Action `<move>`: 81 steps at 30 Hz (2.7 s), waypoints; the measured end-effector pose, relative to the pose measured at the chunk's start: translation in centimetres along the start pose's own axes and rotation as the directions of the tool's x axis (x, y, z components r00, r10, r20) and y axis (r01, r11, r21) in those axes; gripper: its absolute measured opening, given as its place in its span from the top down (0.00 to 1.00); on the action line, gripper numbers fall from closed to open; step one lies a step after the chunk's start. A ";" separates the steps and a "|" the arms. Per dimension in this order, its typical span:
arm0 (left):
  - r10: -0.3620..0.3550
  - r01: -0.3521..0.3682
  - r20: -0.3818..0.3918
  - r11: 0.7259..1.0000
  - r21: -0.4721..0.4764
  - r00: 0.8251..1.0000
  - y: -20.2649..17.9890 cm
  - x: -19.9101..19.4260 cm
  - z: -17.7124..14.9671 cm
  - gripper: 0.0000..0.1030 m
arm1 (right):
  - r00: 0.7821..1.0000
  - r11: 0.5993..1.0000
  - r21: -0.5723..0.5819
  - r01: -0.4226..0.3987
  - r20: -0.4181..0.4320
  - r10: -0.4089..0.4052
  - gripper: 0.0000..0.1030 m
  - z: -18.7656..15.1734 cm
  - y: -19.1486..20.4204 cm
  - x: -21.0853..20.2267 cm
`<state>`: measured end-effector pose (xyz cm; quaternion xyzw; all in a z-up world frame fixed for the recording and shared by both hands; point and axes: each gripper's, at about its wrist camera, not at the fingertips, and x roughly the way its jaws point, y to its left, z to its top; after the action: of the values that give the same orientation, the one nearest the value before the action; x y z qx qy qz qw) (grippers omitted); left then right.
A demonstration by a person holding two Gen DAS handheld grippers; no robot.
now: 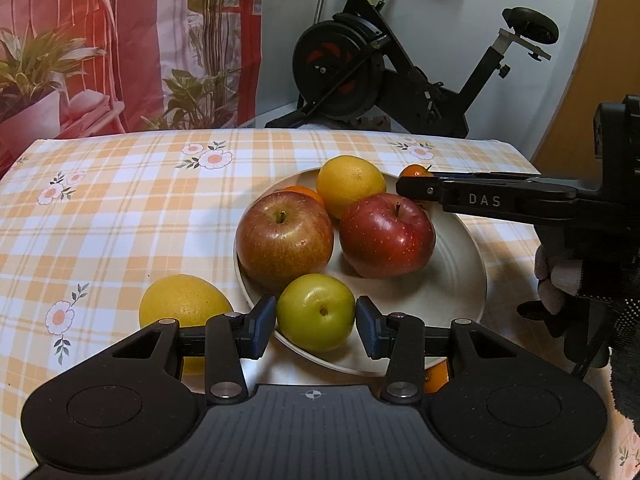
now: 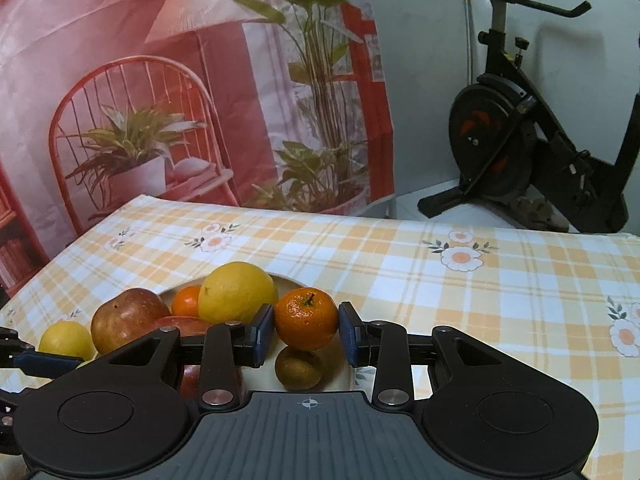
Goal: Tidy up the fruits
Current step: 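Open both grippers to release the green apple and tangerine on the plate, then move the left gripper to the large yellow lemon while the right gripper approaches it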
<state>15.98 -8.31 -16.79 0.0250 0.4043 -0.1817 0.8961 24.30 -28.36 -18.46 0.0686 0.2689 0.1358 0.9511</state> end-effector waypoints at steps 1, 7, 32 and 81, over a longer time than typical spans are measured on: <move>0.001 -0.001 0.000 1.000 -0.001 1.000 0.0 0.0 0.0 0.55 | 1.000 1.000 0.003 -0.002 -0.001 0.002 0.68 0.0 0.0 0.1; 0.007 -0.007 -0.005 1.000 -0.005 1.000 0.1 0.1 0.1 0.53 | 1.000 1.000 0.014 -0.009 0.002 0.009 0.65 -0.1 -0.1 0.0; 0.044 -0.043 0.014 0.999 -0.031 0.999 0.6 -1.9 -0.2 0.48 | 0.995 0.976 0.205 0.069 0.054 -0.082 0.64 -6.4 1.3 -9.7; -0.007 0.004 -0.018 0.986 -0.170 1.000 10.4 -1.0 1.9 0.48 | 0.996 0.991 0.103 0.080 -0.046 -0.075 0.64 -6.3 8.9 -10.5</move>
<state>20.31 1.33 -15.89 -0.0507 0.4268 -0.1488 0.8906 10.41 -22.64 -16.82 0.1053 0.2978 0.0858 0.9449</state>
